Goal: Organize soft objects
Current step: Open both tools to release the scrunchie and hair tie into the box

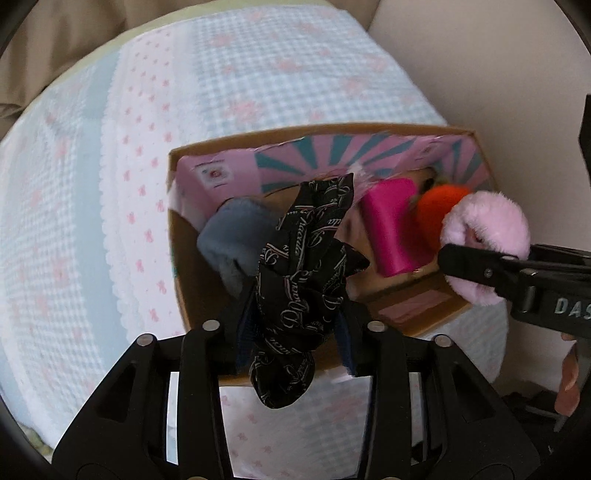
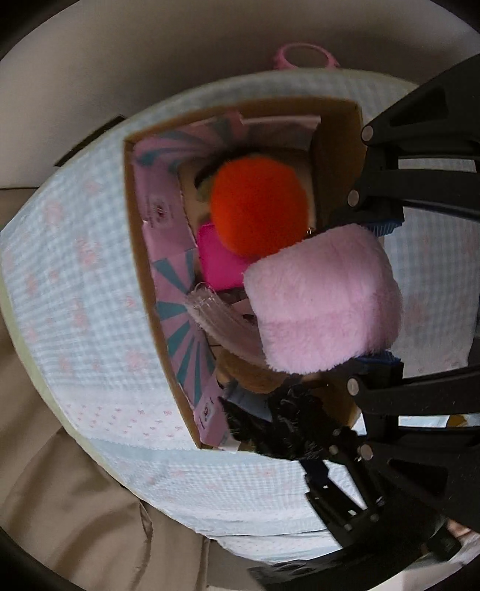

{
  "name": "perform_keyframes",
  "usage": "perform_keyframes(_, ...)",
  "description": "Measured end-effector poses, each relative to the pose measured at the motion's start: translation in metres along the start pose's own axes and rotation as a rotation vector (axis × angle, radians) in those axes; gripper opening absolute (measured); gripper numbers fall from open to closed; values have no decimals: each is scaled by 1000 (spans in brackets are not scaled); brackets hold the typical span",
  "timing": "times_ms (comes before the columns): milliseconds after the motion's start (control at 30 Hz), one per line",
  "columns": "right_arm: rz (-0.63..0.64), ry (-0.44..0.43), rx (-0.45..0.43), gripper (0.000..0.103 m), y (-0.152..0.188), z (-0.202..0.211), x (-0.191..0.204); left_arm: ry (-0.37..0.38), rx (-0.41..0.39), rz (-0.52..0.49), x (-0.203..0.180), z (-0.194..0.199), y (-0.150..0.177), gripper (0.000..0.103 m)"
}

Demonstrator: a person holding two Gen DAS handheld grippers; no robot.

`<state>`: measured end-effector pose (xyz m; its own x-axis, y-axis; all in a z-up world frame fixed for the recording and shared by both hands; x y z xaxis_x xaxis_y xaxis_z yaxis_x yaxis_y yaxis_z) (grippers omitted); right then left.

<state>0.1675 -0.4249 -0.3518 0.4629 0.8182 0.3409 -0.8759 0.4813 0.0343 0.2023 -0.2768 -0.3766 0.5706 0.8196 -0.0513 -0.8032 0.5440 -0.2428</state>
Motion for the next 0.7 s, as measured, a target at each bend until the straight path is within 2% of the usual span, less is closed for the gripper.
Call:
perform_keyframes(67,-17,-26,22,54,-2,-6,-1,-6,13,1,1,-5,1,95)
perform_keyframes(100,-21,-34,32,59,-2,-7,-1,-8,14,2,2,-5,1,101)
perform_keyframes(133,-25,-38,37,74,-2,-8,0,-26,4,0,4,-3,3,103)
perform_keyframes(167,-28,-33,35,95,-1,-7,0,-36,-8,-1,5,0,4,103)
perform_keyframes(200,-25,-30,26,101,0,-7,0,-42,-25,1,7,5,6,103)
perform_keyframes(367,-3,-2,-19,103,6,-3,2,-57,-25,4,13,12,13,102)
perform_keyframes(467,8,8,-35,103,7,1,5,-39,-30,16,15,16,14,102)
perform_keyframes(700,24,12,-110,103,16,35,19,-52,-98,20,16,52,15,102)
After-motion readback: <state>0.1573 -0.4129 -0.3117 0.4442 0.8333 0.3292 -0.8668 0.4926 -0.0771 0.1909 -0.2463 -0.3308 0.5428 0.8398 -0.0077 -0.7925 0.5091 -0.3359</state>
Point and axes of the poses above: each gripper's, at about its wrist camera, not at the fingertips, and z roughly against the way its jaws point, x to its left, y to its underside, the point moved 3 cm from there along -z, roughly the way its jaws point, and after that the axes turned 14 degrees about -z, right-handed, at the moved point
